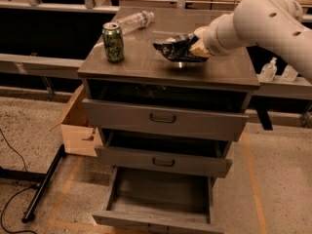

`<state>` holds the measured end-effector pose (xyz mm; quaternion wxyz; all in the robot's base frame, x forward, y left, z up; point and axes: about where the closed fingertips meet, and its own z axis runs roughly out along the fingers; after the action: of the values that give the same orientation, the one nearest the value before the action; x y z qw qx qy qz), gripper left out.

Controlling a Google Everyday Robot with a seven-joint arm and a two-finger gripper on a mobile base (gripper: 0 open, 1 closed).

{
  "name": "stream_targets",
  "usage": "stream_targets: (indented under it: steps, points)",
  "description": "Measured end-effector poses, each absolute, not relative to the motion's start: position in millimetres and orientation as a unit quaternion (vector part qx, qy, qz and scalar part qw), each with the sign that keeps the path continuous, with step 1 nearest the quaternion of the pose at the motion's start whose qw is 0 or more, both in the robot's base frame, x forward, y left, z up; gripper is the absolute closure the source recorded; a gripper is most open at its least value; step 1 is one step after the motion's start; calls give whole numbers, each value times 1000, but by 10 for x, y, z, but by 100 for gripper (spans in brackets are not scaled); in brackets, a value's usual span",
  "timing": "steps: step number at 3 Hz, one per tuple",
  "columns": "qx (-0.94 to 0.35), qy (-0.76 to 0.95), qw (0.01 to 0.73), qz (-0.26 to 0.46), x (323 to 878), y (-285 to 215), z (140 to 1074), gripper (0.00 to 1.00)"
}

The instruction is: Place blue chip bag into bottom drawer

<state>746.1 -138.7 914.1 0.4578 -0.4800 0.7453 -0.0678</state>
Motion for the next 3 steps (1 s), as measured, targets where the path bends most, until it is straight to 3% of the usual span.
stream_targets:
  steps: [1,3]
  points:
    - [-455,762,456,-62,6974,-1607,9457,100]
    - [-474,771,425,-30,5852,-1734,9523,100]
